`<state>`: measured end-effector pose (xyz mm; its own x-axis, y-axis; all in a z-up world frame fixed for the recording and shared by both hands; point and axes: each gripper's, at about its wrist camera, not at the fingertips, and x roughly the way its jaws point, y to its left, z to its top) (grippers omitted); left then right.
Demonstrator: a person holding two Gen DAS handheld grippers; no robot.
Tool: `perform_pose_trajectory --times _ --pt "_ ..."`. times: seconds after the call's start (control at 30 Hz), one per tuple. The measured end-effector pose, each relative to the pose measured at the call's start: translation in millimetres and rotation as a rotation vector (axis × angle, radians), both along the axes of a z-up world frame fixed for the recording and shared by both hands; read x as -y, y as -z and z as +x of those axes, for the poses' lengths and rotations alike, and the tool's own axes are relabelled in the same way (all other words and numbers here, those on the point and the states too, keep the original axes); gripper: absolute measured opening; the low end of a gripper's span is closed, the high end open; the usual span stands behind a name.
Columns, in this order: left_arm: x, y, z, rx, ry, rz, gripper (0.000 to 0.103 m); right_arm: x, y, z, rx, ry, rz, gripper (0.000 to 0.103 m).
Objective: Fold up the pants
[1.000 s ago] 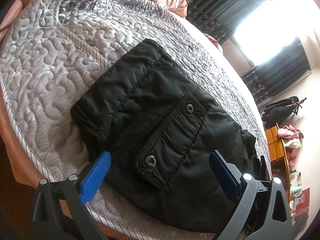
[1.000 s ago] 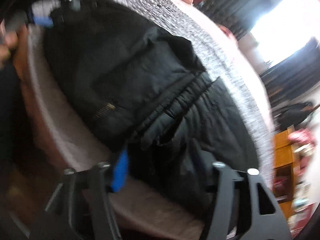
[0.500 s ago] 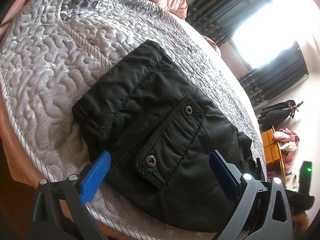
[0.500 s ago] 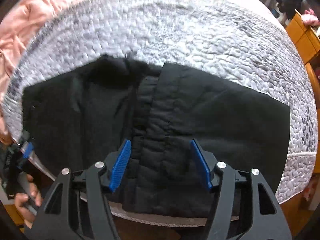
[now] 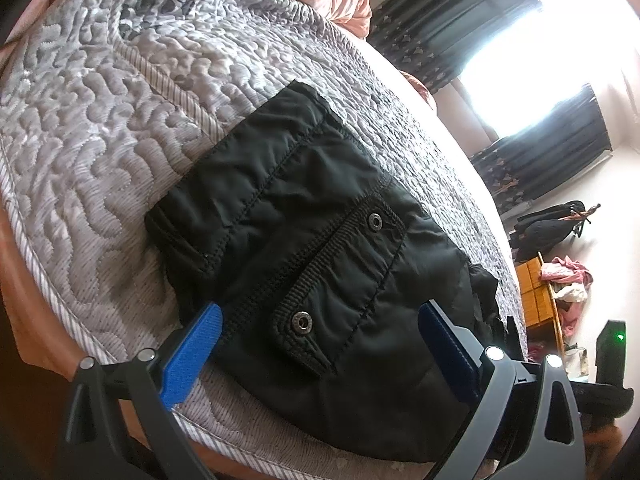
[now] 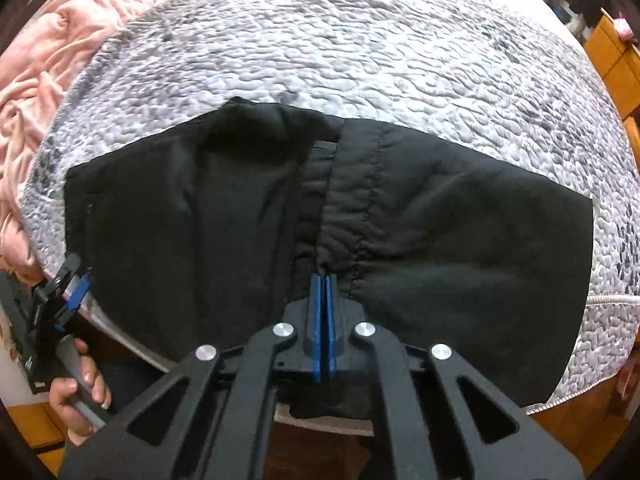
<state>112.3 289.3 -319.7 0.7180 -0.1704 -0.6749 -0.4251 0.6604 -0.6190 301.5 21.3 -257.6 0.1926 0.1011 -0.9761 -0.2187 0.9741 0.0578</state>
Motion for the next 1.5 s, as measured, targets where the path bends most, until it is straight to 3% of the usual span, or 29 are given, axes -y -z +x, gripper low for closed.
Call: perform_pose_trajectory --times 0.1,0.27,0.5,0.57,0.6,0.7,0.77,0.87,1.03,1.1,1.2,1.4,1.5 --pt "-1.3 -0.3 -1.5 0.005 0.0 -0.006 0.099 -4.1 -2.4 -5.0 0.009 -0.017 0.018 0.001" --pt "0.2 -1.3 0.6 -0.008 0.001 0.006 0.099 -5.8 36.8 -3.3 -0.056 -0.018 0.009 0.002" --pt "-1.3 -2.8 1.9 -0.016 0.01 -0.011 0.099 -4.5 13.0 -2.6 -0.061 -0.088 0.087 0.016" --pt "-3.7 -8.7 -5.1 -0.017 0.004 -0.038 0.099 -5.8 0.6 1.4 -0.066 -0.114 0.107 0.027" --pt "-6.8 -13.1 -14.7 0.006 -0.004 -0.094 0.099 -8.6 -9.5 5.8 -0.067 -0.148 0.121 0.031" --pt "-19.0 -20.7 -37.6 0.061 -0.053 -0.208 0.099 -27.3 -31.0 15.7 -0.062 -0.266 0.125 0.057" --pt "-30.3 -19.4 -48.8 0.07 -0.092 -0.272 0.099 -51.6 -48.4 26.4 -0.041 -0.371 0.116 0.073" --pt "-42.7 0.8 -50.8 0.048 -0.113 -0.424 0.099 -100.7 -65.5 38.9 -0.046 -0.527 0.127 0.088" --pt "-57.5 21.7 -49.1 0.064 -0.162 -0.555 0.099 -199.6 -68.5 55.4 -0.09 -0.793 0.135 0.09" --pt "-61.0 25.3 -44.0 0.064 -0.161 -0.572 0.099 -230.9 -61.2 60.1 -0.115 -0.868 0.126 0.09" --pt "-68.6 33.5 -34.1 0.028 -0.193 -0.568 0.099 -285.6 -41.7 68.8 -0.159 -0.979 0.123 0.09" --pt "-83.2 64.9 -26.1 0.03 -0.259 -0.655 0.099 -357.4 7.6 76.0 -0.261 -1.142 0.064 0.091" --pt "-80.6 63.9 -18.9 0.042 -0.254 -0.622 0.099 -383.2 38.0 74.2 -0.288 -1.246 0.001 0.091"
